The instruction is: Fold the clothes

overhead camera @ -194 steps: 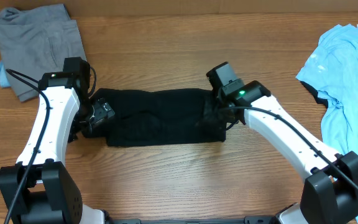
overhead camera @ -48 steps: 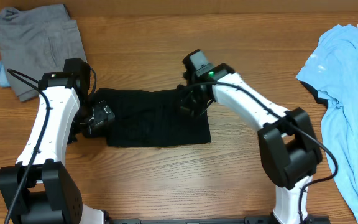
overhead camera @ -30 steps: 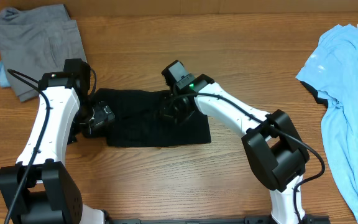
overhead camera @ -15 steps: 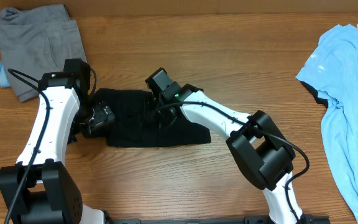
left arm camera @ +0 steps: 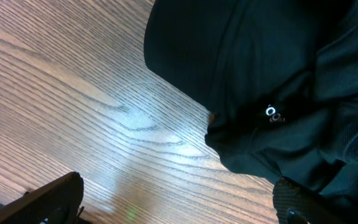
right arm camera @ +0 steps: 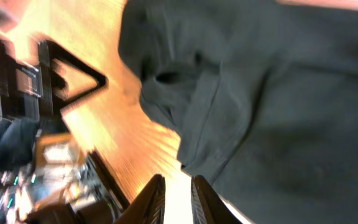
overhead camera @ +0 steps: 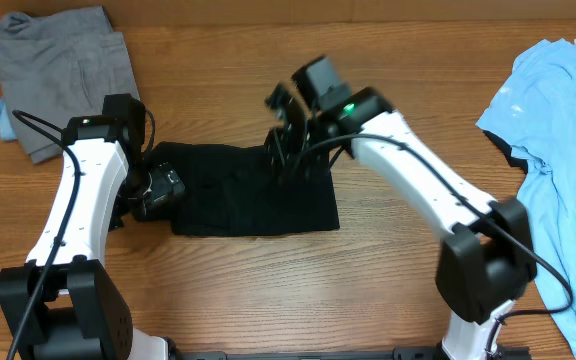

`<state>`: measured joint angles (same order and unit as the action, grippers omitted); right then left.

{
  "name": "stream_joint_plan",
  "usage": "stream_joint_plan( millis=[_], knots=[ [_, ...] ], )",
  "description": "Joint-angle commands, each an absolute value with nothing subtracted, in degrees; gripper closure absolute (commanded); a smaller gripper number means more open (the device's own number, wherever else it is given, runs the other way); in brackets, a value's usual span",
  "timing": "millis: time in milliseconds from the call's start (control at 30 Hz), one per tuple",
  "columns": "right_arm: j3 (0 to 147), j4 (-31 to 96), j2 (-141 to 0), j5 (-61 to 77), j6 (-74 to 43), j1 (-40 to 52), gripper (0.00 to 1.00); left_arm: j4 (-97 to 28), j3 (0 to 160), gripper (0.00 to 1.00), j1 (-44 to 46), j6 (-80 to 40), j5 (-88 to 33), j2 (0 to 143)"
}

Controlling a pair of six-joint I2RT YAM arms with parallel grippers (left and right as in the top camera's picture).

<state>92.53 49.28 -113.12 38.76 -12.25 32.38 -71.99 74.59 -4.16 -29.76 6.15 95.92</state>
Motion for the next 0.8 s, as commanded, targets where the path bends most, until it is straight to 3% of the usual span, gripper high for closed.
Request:
stream_joint_plan(
  millis=[0,100,467,533,767],
  knots=[
    [84.07,40.91,-117.56,52.18,-8.51,34.0,0.82,-72.03,74.32,0.0,-4.49,-28.64,6.07,96.27],
    [77.19,31.05,-121.25,62.92,-9.65,34.13,0.82,-72.2,74.35,0.0,-4.49,-28.25,6.09,96.27],
    [80.93,28.88,-118.96,63.68,-16.56,30.2,0.75,-72.12,74.35,0.0,-4.49,-28.25,6.09,96.27],
    [81.82,27.14,-118.56,63.75,-16.56,30.68,0.69,-71.96,74.32,0.0,-4.49,-28.27,6.09,96.27],
    [81.71,22.52,-122.91,62.85,-16.86,34.72,0.68,-71.9,74.35,0.0,-4.49,-28.27,6.09,96.27]
  ],
)
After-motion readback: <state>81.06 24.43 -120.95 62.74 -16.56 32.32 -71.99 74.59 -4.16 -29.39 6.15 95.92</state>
